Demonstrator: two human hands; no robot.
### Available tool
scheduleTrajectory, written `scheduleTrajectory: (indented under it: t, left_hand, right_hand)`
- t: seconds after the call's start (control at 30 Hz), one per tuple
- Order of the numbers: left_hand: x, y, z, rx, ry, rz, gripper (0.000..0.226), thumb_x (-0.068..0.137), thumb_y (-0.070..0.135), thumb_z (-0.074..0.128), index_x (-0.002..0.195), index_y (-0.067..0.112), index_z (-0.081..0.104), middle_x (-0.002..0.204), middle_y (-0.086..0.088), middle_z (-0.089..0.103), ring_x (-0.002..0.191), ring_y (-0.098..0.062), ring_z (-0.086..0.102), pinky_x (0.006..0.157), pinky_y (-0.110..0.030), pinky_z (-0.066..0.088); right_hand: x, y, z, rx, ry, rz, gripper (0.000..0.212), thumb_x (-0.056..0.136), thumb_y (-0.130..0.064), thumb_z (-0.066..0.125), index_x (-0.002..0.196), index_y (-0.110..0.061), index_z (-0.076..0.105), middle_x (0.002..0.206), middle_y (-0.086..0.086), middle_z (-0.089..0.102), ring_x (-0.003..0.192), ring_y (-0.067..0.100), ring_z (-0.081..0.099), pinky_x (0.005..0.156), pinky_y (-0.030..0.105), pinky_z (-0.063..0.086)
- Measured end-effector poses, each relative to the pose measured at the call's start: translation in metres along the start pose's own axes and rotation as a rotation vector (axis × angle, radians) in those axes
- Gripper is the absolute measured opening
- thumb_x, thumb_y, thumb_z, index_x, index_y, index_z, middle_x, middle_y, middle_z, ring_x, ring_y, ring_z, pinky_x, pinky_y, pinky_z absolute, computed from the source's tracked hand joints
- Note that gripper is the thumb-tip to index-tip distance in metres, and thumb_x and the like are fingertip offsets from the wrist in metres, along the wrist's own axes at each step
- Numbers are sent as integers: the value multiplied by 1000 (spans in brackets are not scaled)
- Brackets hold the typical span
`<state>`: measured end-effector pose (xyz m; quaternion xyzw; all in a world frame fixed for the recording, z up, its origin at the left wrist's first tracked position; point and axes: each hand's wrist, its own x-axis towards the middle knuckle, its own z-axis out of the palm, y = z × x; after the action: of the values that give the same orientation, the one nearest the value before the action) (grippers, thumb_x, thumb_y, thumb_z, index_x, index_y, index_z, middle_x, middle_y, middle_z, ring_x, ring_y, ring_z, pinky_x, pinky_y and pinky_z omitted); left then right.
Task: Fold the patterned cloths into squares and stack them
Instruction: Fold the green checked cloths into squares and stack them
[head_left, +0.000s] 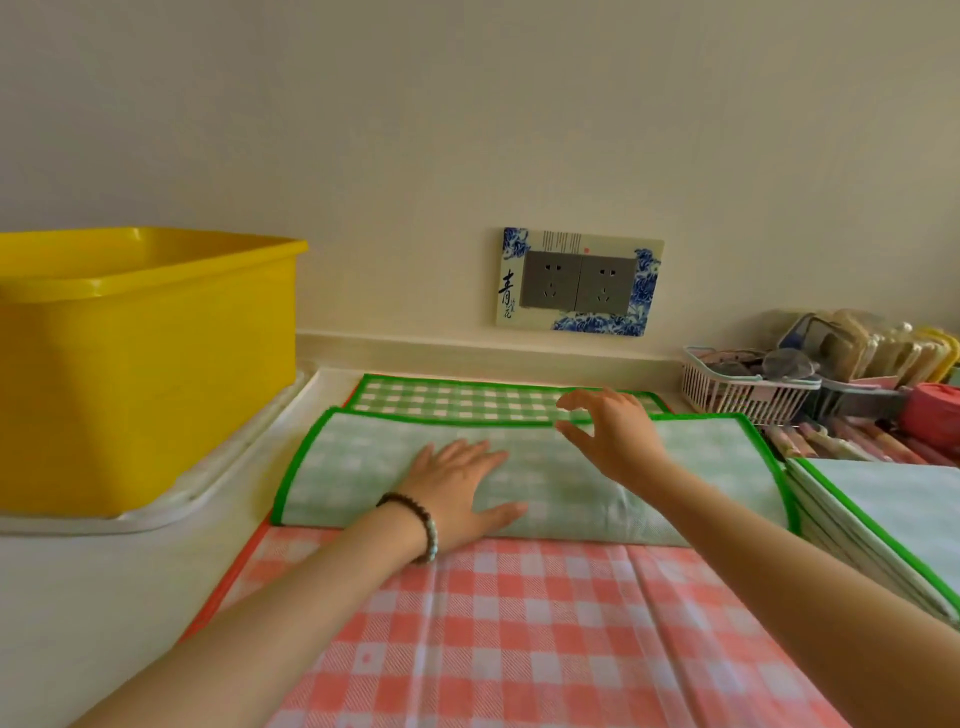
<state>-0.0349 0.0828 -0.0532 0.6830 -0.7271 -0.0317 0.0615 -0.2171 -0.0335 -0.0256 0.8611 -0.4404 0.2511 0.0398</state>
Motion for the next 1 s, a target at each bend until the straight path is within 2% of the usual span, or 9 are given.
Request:
scheduleTrajectory:
  t: [0.1,0.2,0.33,0.47,0.6,0.77,0.87,1.0]
  left_hand:
    - [5,-4,13,-22,-18,-36,73,87,69,27,149,32,11,158,8,5,145,-14,1,118,-40,1]
    - [7,-5,21,-27,-13,-53,72,89,67,27,149,31,11,158,8,6,145,-14,3,117,-39,2]
    - [8,-6,25,-55,-10,-59,66,92,60,29,149,29,13,158,7,9,145,-13,4,118,-37,4]
    - [9,-6,27,-31,-53,-61,66,94,60,22,150,28,9,158,7,4,145,-13,1,118,-39,2]
    - [10,-9,29,-13,-70,-56,68,92,63,19,150,30,6,158,9,-2,145,-11,-3,118,-40,-1]
    - [9,-12,31,-31,-88,-43,89,76,81,13,150,33,3,157,12,-5,145,-10,-7,118,-43,-4]
    - [9,-12,32,-32,-82,-37,106,59,90,5,149,35,2,157,14,-6,145,-10,-7,118,-43,-4]
    - [9,-13,32,-41,-76,-29,117,48,94,-3,149,35,1,157,13,-6,145,-10,-7,117,-43,-4]
  right_hand:
    - [-9,-11,12,56,-31,-10,33,94,-38,50,122,-22,58,128,-2,59,120,19,52,102,32,36]
    - [-23,-28,25,157,-140,8,31,96,-35,47,121,-22,59,129,-3,58,119,18,52,98,29,39]
    - [-31,-44,44,203,-268,53,36,98,-32,40,130,-21,53,137,-2,52,125,17,47,102,27,33]
    - [-38,-45,60,151,-310,42,44,100,-33,32,142,-22,37,151,-1,33,140,15,27,114,28,17]
    - [-44,-29,61,89,-354,91,48,100,-42,24,147,-32,24,157,-7,17,145,12,11,117,33,6]
    - [-57,32,40,-15,-384,248,51,98,-50,22,148,-39,17,158,-9,12,146,13,8,117,36,6]
    - [-72,76,21,-86,-407,355,53,98,-52,22,148,-36,16,158,-7,10,146,15,9,118,36,8]
    - [-86,108,4,-76,-431,439,54,98,-51,21,149,-33,16,159,-6,7,146,17,4,119,38,6]
